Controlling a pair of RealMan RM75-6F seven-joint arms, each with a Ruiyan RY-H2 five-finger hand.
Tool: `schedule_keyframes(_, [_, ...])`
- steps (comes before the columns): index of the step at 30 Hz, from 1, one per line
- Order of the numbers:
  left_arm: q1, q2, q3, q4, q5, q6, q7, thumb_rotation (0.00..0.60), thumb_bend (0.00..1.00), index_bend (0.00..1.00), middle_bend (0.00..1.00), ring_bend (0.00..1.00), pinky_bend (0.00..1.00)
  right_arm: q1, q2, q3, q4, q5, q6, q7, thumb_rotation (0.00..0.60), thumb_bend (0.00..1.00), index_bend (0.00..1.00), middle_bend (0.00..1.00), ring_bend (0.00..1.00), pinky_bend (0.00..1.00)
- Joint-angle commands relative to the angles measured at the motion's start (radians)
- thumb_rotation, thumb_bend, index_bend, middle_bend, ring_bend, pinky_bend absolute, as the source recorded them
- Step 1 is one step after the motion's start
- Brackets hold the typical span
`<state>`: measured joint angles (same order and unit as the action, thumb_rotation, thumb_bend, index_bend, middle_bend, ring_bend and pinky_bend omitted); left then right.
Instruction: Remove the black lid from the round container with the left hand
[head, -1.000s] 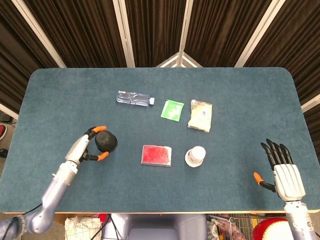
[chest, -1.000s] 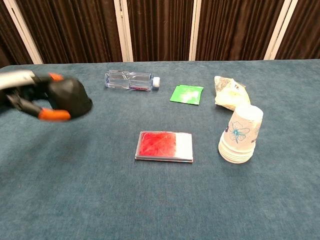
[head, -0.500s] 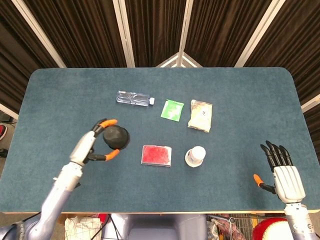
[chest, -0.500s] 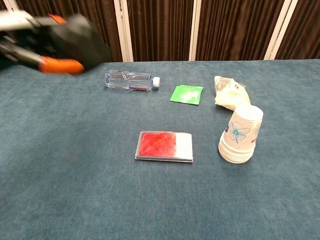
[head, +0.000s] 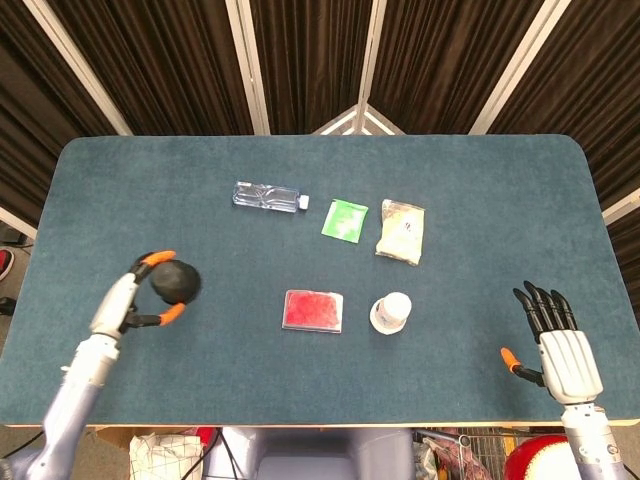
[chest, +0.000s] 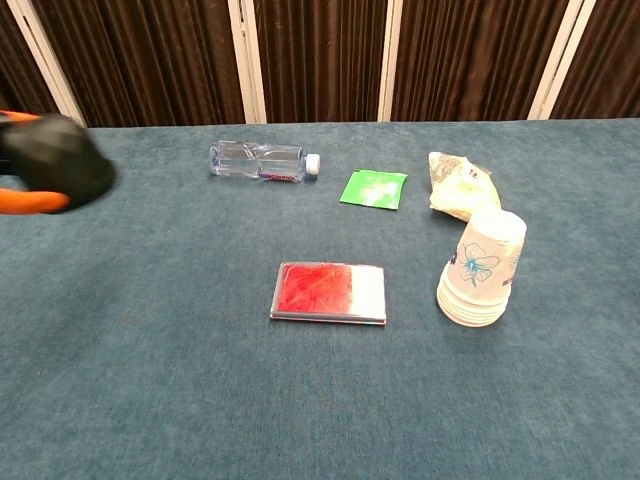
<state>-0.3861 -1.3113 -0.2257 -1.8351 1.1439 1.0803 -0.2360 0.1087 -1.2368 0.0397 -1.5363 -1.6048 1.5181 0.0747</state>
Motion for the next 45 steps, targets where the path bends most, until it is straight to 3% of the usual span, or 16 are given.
schedule_keyframes(1, [-0.094, -0.121, -0.022, -0.075, -0.007, 0.004, 0.187, 0.6, 0.57, 0.17, 0.42, 0.0, 0.0, 0.003, -0.001, 0.003, 0.002, 0.005, -0.006, -0.003, 0.6, 0.29, 0.07, 0.02, 0.07, 0.01])
schedule_keyframes(5, [-0.062, -0.067, -0.033, -0.193, 0.013, 0.108, 0.268, 0.6, 0.57, 0.17, 0.43, 0.0, 0.0, 0.006, 0.001, 0.003, 0.006, 0.008, -0.012, 0.001, 0.6, 0.29, 0.07, 0.02, 0.07, 0.01])
schedule_keyframes(8, [0.036, 0.123, -0.022, -0.281, 0.056, 0.18, 0.209, 0.6, 0.57, 0.17, 0.43, 0.0, 0.0, 0.004, 0.003, 0.0, 0.003, -0.002, -0.005, 0.007, 0.6, 0.29, 0.07, 0.02, 0.07, 0.01])
schedule_keyframes(9, [0.096, 0.212, 0.008, -0.261, 0.075, 0.207, 0.165, 0.6, 0.57, 0.17, 0.43, 0.0, 0.0, 0.002, 0.005, -0.001, -0.002, -0.006, 0.002, 0.007, 0.6, 0.29, 0.07, 0.02, 0.07, 0.01])
schedule_keyframes(11, [0.144, 0.299, 0.053, -0.202, 0.135, 0.175, 0.01, 0.6, 0.57, 0.18, 0.43, 0.0, 0.0, -0.001, 0.008, -0.003, -0.01, -0.011, 0.009, 0.004, 0.6, 0.29, 0.07, 0.02, 0.07, 0.01])
schedule_keyframes(15, [0.14, 0.279, 0.079, -0.078, 0.16, 0.102, -0.158, 0.6, 0.57, 0.19, 0.43, 0.0, 0.0, -0.001, 0.006, -0.008, -0.015, -0.017, 0.008, -0.006, 0.6, 0.29, 0.07, 0.02, 0.07, 0.01])
schedule_keyframes(19, [0.094, 0.205, 0.088, -0.005, 0.16, 0.019, -0.196, 0.6, 0.57, 0.19, 0.43, 0.0, 0.0, -0.002, 0.004, -0.012, -0.014, -0.018, 0.006, -0.008, 0.6, 0.29, 0.07, 0.02, 0.07, 0.01])
schedule_keyframes(24, [-0.002, 0.054, 0.071, 0.0, 0.141, -0.066, -0.097, 0.6, 0.57, 0.19, 0.42, 0.0, 0.0, 0.0, 0.003, -0.004, -0.006, -0.004, 0.002, 0.002, 0.6, 0.29, 0.07, 0.02, 0.07, 0.01])
schedule_keyframes(29, [-0.085, -0.049, -0.008, -0.135, 0.076, -0.033, 0.1, 0.6, 0.57, 0.18, 0.43, 0.0, 0.0, 0.009, -0.004, -0.004, 0.009, 0.004, -0.021, -0.001, 0.6, 0.29, 0.07, 0.02, 0.07, 0.01])
schedule_keyframes(32, [-0.097, -0.019, -0.068, -0.292, 0.078, 0.043, 0.205, 0.6, 0.57, 0.18, 0.43, 0.0, 0.0, 0.008, -0.005, -0.008, 0.006, -0.005, -0.018, -0.007, 0.6, 0.29, 0.07, 0.02, 0.07, 0.01])
schedule_keyframes(37, [-0.043, 0.14, -0.144, -0.521, 0.092, 0.175, 0.294, 0.6, 0.57, 0.18, 0.44, 0.0, 0.0, 0.007, -0.005, -0.01, -0.003, -0.015, -0.007, -0.01, 0.6, 0.29, 0.07, 0.02, 0.07, 0.01])
schedule_keyframes(39, [-0.003, 0.199, -0.151, -0.521, 0.12, 0.206, 0.253, 0.6, 0.57, 0.18, 0.44, 0.0, 0.0, 0.007, -0.005, -0.012, -0.004, -0.017, -0.007, -0.009, 0.6, 0.29, 0.07, 0.02, 0.07, 0.01])
schedule_keyframes(42, [0.08, 0.305, -0.119, -0.513, 0.148, 0.237, 0.177, 0.6, 0.57, 0.18, 0.45, 0.0, 0.0, 0.005, -0.003, -0.015, -0.007, -0.021, -0.006, -0.007, 0.6, 0.29, 0.07, 0.02, 0.07, 0.01])
schedule_keyframes(45, [0.118, 0.332, -0.056, -0.387, 0.133, 0.196, 0.086, 0.6, 0.57, 0.19, 0.44, 0.0, 0.0, 0.007, -0.004, -0.015, -0.008, -0.02, -0.008, -0.005, 0.6, 0.29, 0.07, 0.02, 0.07, 0.01])
